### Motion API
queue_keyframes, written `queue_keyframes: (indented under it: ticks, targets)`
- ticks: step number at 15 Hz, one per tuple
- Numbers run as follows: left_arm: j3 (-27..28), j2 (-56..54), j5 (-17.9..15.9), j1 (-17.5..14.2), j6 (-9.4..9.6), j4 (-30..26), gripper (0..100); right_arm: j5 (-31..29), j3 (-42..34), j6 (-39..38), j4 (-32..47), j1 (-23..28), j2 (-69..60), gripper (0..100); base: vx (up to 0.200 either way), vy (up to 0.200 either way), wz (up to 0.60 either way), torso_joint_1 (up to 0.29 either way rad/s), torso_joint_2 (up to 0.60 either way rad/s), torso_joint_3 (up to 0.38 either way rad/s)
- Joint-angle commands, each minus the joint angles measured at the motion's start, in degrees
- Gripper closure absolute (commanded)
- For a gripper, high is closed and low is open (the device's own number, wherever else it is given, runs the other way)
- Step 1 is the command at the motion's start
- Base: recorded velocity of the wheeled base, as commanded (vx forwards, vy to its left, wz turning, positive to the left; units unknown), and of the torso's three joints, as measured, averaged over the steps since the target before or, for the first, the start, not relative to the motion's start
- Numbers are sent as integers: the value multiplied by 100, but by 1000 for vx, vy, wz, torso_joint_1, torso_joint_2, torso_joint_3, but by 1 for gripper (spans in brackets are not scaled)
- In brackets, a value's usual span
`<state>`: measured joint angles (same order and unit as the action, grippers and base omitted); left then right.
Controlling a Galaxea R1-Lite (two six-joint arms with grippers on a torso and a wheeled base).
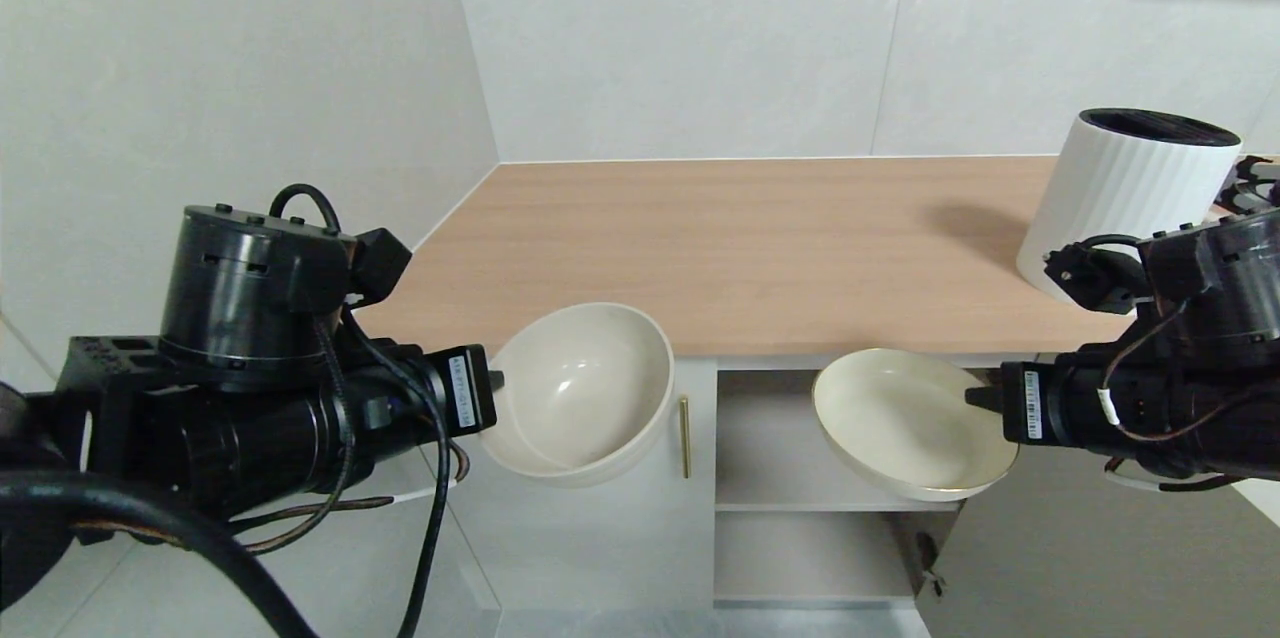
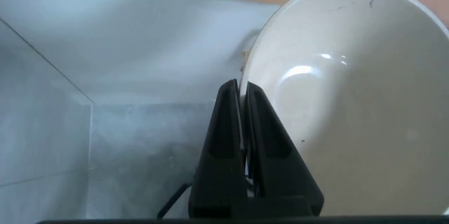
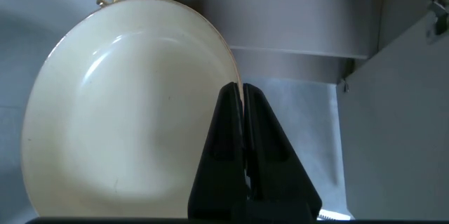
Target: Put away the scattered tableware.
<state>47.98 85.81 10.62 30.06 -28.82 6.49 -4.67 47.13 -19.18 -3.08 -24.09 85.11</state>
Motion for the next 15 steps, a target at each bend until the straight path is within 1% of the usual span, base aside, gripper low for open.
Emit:
queue_keyframes:
  ticks: [1,4,6,15]
  targets:
    - [1,32,2,0,-1,2,100,1,-63,2,-70,9,102,100,0,0,0,0,0,0]
    - [-8,32,2,0,-1,2,100,1,-63,2,-131,18,163,100,0,0,0,0,0,0]
    - [-8,50,2,0,-1,2,100,1,-63,2,-131,18,225,100,0,0,0,-112,256,154]
    - [-8,67,2,0,-1,2,100,-8,-63,2,-140,9,365,100,0,0,0,-175,462,283]
